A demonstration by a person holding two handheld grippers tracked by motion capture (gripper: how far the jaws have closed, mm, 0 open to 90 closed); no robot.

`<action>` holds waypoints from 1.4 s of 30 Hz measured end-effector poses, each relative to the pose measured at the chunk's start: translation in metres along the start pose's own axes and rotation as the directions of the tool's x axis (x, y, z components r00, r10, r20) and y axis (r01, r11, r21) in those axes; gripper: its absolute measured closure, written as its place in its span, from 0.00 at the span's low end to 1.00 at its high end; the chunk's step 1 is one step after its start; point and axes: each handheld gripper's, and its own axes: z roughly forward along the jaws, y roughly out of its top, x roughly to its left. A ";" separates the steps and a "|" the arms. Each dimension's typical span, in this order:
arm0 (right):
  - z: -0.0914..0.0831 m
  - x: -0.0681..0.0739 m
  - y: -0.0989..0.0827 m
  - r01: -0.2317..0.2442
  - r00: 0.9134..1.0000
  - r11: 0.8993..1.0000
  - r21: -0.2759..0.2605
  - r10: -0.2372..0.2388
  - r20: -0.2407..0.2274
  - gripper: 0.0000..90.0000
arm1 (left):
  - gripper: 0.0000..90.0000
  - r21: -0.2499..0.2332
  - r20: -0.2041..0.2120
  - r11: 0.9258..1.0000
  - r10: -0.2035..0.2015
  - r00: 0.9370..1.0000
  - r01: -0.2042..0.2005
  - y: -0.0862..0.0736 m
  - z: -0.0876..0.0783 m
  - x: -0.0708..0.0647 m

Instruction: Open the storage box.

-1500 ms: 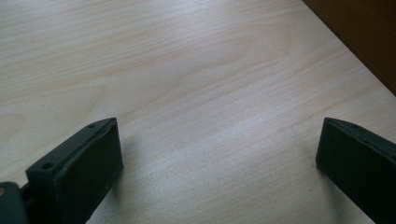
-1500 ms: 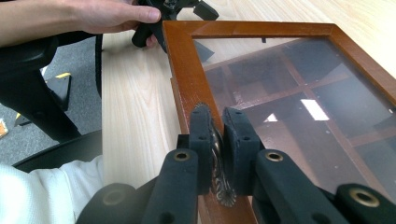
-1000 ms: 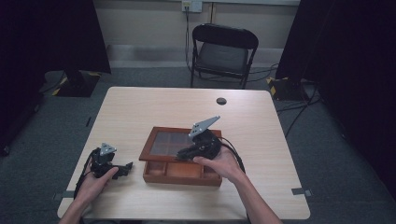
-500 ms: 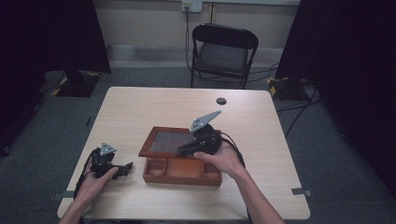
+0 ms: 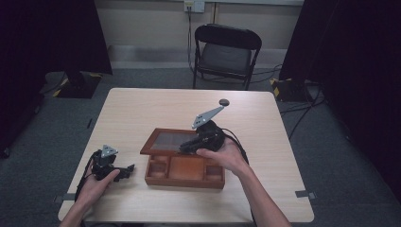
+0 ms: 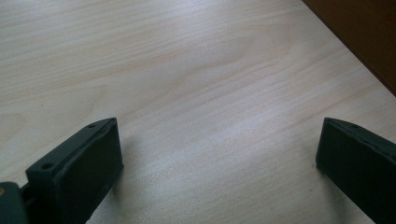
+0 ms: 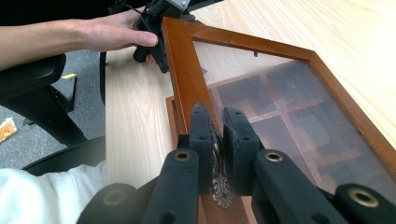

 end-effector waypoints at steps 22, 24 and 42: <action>-0.007 -0.007 0.013 0.013 1.000 1.000 -0.005 -0.013 0.007 0.93 | 0.00 0.000 0.000 1.000 -0.001 1.000 0.001 0.000 0.000 0.000; -0.008 -0.008 0.014 0.012 1.000 1.000 0.000 -0.012 0.008 0.93 | 0.00 0.000 0.000 1.000 0.000 1.000 0.000 0.000 0.000 0.000; -0.014 -0.014 0.024 0.015 1.000 1.000 0.004 -0.015 0.013 0.93 | 0.00 0.000 0.000 1.000 -0.001 1.000 0.001 0.000 0.000 0.000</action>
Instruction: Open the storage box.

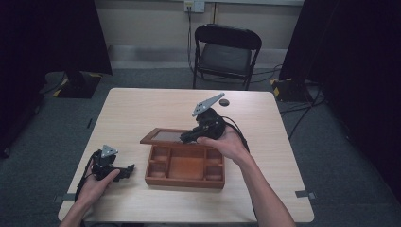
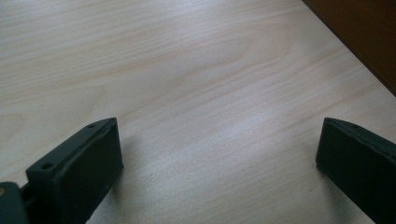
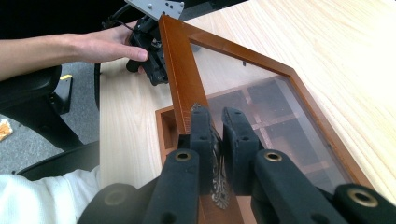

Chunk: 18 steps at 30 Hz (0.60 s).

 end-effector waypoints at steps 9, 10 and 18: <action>-0.001 -0.002 0.001 -0.007 1.000 1.000 -0.004 0.007 -0.010 0.93 | 0.00 0.000 0.001 1.000 0.001 1.000 -0.001 0.000 0.000 0.000; -0.001 -0.003 0.002 -0.007 1.000 1.000 -0.003 0.007 -0.008 0.93 | 0.00 0.000 0.001 1.000 0.001 1.000 -0.001 0.000 0.000 0.000; -0.003 -0.005 0.006 -0.005 1.000 1.000 0.004 0.005 -0.008 0.93 | 0.00 0.000 0.001 1.000 0.001 1.000 -0.001 0.000 0.000 0.000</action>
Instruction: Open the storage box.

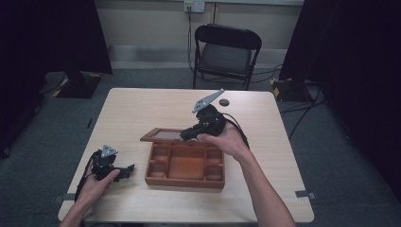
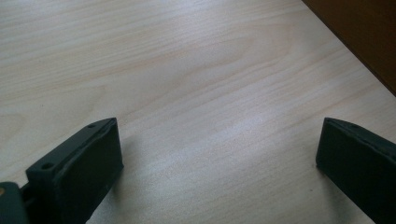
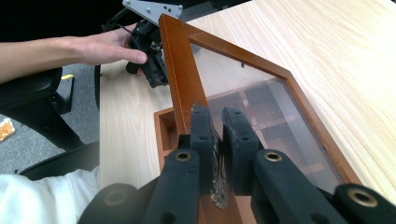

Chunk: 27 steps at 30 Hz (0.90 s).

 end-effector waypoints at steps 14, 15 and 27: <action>0.001 -0.002 0.002 0.001 1.000 1.000 -0.006 -0.001 0.002 0.93 | 0.00 0.000 0.000 1.000 0.000 1.000 0.000 0.000 0.000 0.000; 0.001 -0.002 0.002 0.003 1.000 1.000 -0.005 -0.003 0.002 0.93 | 0.00 0.000 0.000 1.000 0.000 1.000 0.000 0.000 0.000 0.000; 0.001 -0.001 0.003 0.008 1.000 1.000 0.002 -0.008 0.003 0.93 | 0.00 0.000 0.000 1.000 0.000 1.000 0.000 0.000 0.000 0.000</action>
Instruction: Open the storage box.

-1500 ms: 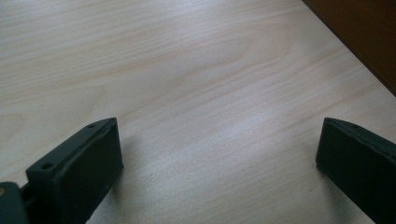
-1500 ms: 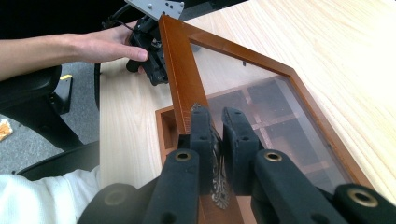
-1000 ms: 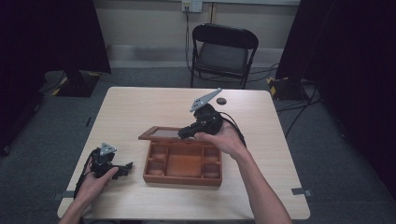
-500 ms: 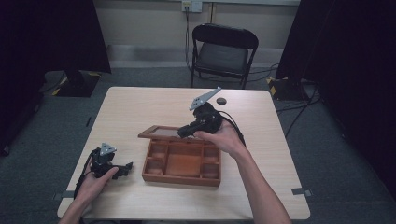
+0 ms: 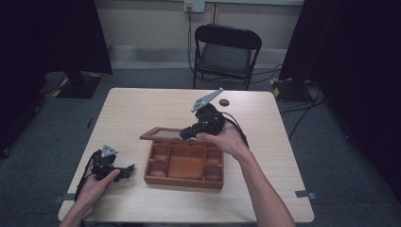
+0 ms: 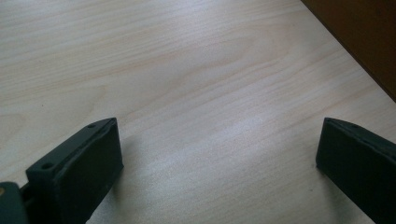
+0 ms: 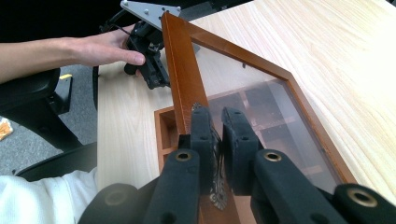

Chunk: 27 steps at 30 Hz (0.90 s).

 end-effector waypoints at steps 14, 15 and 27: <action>0.000 0.000 0.000 -0.004 1.000 1.000 -0.002 0.004 0.000 0.93 | 0.00 0.000 0.000 1.000 0.000 1.000 0.000 0.000 0.000 0.000; 0.000 0.000 0.000 -0.003 1.000 1.000 -0.001 0.003 0.000 0.93 | 0.00 0.000 0.000 1.000 0.000 1.000 0.000 0.000 0.000 0.000; 0.000 0.000 0.000 0.001 1.000 1.000 0.000 -0.001 0.000 0.93 | 0.00 0.000 0.000 1.000 0.000 1.000 0.000 0.000 0.000 0.000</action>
